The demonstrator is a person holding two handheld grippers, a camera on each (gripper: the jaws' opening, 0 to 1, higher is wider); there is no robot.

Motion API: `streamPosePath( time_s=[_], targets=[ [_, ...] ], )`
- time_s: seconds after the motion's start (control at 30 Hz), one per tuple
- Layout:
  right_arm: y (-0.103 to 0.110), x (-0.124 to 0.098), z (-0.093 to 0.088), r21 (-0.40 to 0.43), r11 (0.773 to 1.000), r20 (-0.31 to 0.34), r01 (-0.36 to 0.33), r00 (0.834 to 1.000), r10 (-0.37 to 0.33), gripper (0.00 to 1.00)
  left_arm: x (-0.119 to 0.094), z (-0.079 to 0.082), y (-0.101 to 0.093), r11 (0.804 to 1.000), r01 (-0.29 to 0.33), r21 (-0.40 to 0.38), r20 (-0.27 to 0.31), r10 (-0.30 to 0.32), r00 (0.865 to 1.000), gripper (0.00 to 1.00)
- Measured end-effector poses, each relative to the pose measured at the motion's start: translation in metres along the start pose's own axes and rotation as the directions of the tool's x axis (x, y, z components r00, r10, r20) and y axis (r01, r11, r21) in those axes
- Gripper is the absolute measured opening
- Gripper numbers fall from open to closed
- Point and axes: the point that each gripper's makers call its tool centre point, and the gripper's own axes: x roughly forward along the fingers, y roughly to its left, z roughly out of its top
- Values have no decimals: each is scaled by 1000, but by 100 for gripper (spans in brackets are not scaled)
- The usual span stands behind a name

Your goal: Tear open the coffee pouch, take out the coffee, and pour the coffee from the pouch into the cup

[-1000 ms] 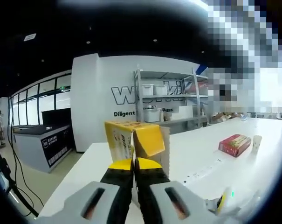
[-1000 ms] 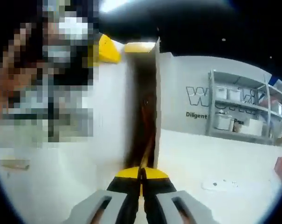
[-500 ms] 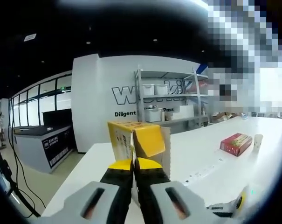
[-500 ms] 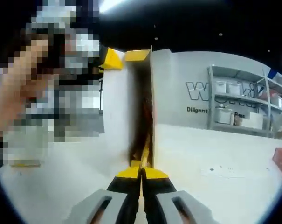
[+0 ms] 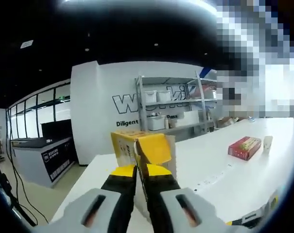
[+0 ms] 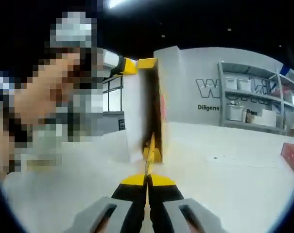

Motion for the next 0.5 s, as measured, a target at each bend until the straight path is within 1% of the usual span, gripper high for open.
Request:
streamPosePath(
  time_s=[0.1,0.23,0.33,0.5],
  targets=[
    [2,-4,-2,-5,1000,-7,-4,1000,4,2,0,3,2,1000,4,3,15,-4,1000,20],
    [4,-12,-6,-14,1000,-17,-5,1000,5,2,1,1,6,1000,-10,24,15,9,1000,23],
    [3,-23,-9,-15,1000,-18,-11,1000,10,2,0,1,5,999,-16,39,17,15,1000,25],
    [-3,-35,-15,10,1000,-32,-11,999,11,2,0,3,3,997,-8,78,3,8,1000,27]
  ],
)
